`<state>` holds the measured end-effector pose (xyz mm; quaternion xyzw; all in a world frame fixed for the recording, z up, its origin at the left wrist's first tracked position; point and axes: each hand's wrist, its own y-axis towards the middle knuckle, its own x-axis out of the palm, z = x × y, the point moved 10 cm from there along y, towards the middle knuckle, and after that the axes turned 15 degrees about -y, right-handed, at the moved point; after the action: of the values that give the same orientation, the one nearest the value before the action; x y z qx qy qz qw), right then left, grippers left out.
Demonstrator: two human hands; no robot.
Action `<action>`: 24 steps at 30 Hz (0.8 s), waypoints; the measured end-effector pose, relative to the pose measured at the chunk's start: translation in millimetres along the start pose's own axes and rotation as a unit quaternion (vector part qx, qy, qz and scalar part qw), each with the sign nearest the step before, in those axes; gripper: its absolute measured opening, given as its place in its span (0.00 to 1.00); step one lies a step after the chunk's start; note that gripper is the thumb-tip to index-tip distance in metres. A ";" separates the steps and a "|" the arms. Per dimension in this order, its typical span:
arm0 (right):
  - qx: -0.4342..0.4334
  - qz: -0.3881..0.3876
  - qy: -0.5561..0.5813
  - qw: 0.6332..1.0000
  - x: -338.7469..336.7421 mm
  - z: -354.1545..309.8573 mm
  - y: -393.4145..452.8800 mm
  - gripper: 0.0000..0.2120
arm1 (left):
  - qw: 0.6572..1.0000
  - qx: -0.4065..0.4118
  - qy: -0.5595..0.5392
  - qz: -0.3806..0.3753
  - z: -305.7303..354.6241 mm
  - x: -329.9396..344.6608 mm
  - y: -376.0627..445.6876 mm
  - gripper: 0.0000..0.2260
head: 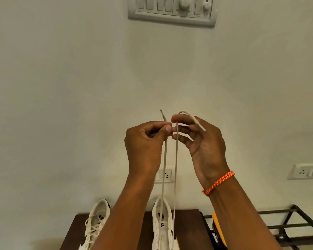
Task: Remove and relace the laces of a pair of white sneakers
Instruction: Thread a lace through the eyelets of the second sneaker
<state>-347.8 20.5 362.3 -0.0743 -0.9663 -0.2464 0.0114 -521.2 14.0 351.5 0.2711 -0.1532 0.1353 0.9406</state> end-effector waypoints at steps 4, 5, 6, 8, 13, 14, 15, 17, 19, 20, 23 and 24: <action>-0.047 0.031 -0.094 0.994 -0.9 -4.2 2.1 0.10 | 1.000 0.018 0.000 -0.003 0.6 0.2 2.1 0.06; -0.051 0.035 -0.101 0.993 -1.0 -3.5 1.8 0.09 | 1.000 0.021 -0.006 -0.006 0.4 0.8 1.6 0.06; -0.052 0.038 -0.102 0.993 -1.1 -2.4 1.8 0.08 | 1.000 0.024 -0.009 -0.009 0.4 0.9 1.2 0.06; -0.052 0.040 -0.095 0.993 -2.2 -0.8 2.1 0.07 | 0.999 0.029 -0.015 -0.013 -0.1 0.9 1.8 0.06; -0.053 0.035 -0.098 0.993 -3.5 4.3 0.1 0.07 | 0.999 0.031 -0.020 -0.021 -6.3 -2.0 1.6 0.07; -0.054 0.033 -0.107 0.992 -4.5 7.6 -2.6 0.07 | 0.999 0.029 -0.019 -0.026 -10.3 -3.6 -1.2 0.07; -0.055 0.030 -0.117 0.991 -6.3 10.8 -3.7 0.07 | 0.999 0.028 -0.016 -0.033 -15.0 -5.5 -2.0 0.07; -0.054 0.023 -0.141 0.988 -13.4 25.4 -12.9 0.08 | 0.999 0.024 0.009 -0.048 -32.3 -15.1 -9.7 0.09; -0.044 0.008 -0.183 0.982 -23.4 50.2 -26.5 0.08 | 0.995 0.017 0.069 -0.074 -60.0 -29.5 -24.5 0.14; -0.042 -0.002 -0.203 0.978 -28.5 63.1 -30.6 0.09 | 0.991 0.013 0.102 -0.084 -75.6 -37.1 -30.5 0.17; -0.011 -0.031 -0.247 0.969 -46.8 121.9 -62.0 0.13 | 0.974 -0.076 0.189 -0.099 -149.6 -77.9 -69.8 0.21; 0.010 -0.041 -0.253 0.966 -52.7 145.7 -75.2 0.13 | 0.963 -0.118 0.220 -0.104 -178.0 -93.7 -87.5 0.21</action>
<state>-304.8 17.7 195.5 -0.0947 -0.9422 -0.2103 -0.2431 -539.3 24.7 133.1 0.1364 0.0712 0.0738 0.9853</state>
